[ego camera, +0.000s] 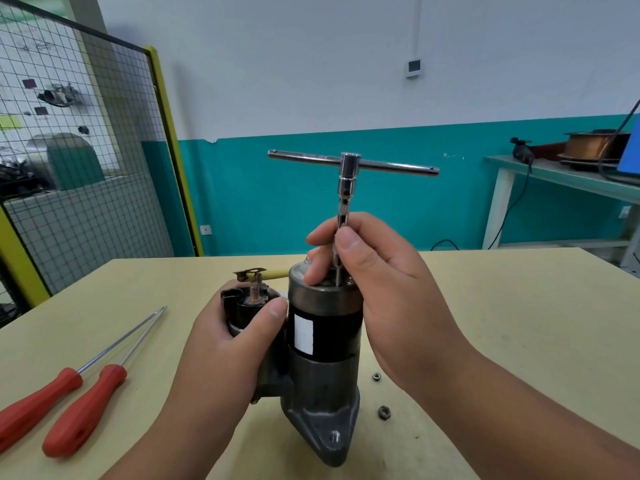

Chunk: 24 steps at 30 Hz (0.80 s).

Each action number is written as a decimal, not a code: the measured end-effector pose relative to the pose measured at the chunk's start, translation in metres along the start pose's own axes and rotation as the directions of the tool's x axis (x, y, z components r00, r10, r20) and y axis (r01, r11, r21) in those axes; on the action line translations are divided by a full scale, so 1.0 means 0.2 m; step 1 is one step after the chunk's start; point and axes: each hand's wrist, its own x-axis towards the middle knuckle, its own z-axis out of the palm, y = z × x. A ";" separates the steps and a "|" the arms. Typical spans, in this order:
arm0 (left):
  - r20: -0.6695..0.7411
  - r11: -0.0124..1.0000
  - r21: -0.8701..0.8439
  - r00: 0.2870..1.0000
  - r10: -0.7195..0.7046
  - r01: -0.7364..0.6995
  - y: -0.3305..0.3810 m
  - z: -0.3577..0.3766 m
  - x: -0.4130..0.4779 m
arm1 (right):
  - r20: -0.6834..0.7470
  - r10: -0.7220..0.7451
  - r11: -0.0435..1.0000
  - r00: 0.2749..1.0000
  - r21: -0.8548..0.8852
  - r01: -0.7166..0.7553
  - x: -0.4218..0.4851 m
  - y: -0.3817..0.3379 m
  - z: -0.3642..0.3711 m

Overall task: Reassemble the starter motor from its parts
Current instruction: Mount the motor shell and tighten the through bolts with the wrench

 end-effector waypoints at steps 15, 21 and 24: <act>0.028 0.997 -0.071 0.999 -0.026 0.028 -0.01 0.00 0.00 | 0.006 -0.004 0.999 1.000 0.042 0.004 -0.01 0.00 0.00; 0.014 0.999 -0.042 1.000 -0.008 0.009 -0.02 0.00 0.01 | -0.009 -0.015 1.000 1.000 -0.003 0.015 0.00 0.01 0.00; 0.008 0.999 -0.047 1.000 -0.016 0.016 -0.01 0.00 0.01 | -0.011 -0.030 0.999 1.000 -0.021 0.029 0.00 0.01 0.00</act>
